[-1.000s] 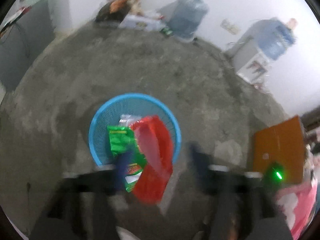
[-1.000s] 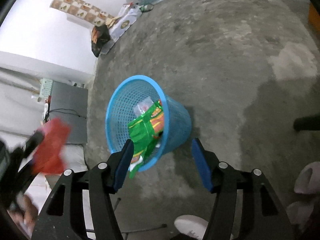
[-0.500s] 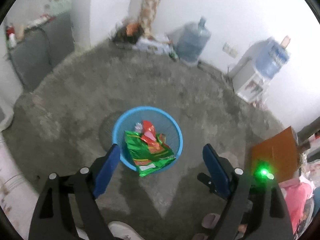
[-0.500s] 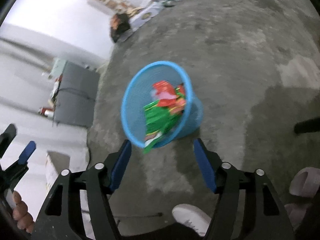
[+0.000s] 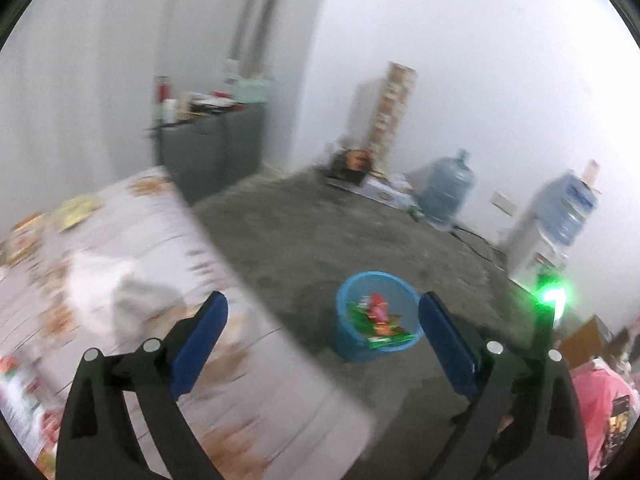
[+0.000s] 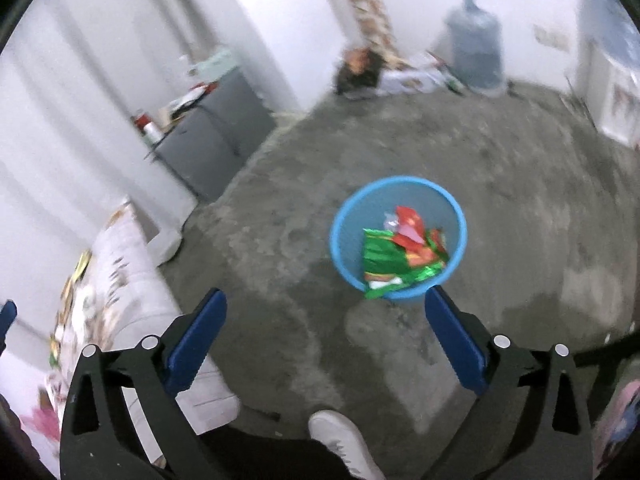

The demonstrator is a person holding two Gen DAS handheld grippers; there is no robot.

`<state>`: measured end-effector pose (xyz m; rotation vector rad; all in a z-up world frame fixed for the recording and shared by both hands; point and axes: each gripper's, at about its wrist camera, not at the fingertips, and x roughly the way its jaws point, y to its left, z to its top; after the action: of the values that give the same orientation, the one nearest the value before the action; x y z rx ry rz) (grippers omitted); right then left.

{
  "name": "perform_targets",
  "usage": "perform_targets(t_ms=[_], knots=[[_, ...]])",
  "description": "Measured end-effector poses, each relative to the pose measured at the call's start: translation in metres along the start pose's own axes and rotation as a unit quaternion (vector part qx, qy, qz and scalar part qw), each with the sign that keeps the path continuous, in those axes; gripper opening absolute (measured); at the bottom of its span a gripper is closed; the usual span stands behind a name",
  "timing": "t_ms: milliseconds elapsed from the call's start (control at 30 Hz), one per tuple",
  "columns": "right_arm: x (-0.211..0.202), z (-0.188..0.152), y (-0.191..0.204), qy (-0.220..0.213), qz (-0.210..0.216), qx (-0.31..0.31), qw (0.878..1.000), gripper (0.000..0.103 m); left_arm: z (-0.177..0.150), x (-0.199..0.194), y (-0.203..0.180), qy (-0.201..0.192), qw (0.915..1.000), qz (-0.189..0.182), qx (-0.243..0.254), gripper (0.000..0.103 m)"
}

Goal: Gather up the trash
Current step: 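Move both tools back to the table toward the white AD drink bottle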

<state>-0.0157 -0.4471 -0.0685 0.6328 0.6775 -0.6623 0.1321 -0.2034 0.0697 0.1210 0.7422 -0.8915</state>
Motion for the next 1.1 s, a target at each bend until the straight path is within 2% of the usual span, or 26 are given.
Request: perform_targets(t_ms=[167,333,500,667,867,1100], knots=[[-0.010,-0.011,0.042,-0.009,-0.010,-0.068,0.998,0.095,-0.026,-0.064,0.052,-0.034,0.9971,0.059,-0.035,0.094],[-0.021,-0.026,0.078,-0.013,-0.003,-0.115,0.993,0.095,-0.049,-0.132,0.101,-0.090,0.9843,0.130,-0.079,0.095],[-0.027,-0.038,0.115,-0.021,0.006,-0.174,0.984,0.095,-0.070,-0.181,0.136,-0.124,0.9698,0.163,-0.133,0.096],[-0.030,-0.052,0.148,-0.032,0.014,-0.232,0.972,0.095,-0.086,-0.207,0.158,-0.141,0.9593,0.191,-0.153,0.097],[-0.037,-0.068,0.178,-0.032,0.030,-0.275,0.960,0.095,-0.101,-0.218,0.175,-0.148,0.9526,0.211,-0.162,0.097],[-0.048,-0.080,0.213,-0.030,0.131,-0.292,0.947,0.095,-0.121,-0.224,0.205,-0.145,0.9429,0.233,-0.189,0.097]])
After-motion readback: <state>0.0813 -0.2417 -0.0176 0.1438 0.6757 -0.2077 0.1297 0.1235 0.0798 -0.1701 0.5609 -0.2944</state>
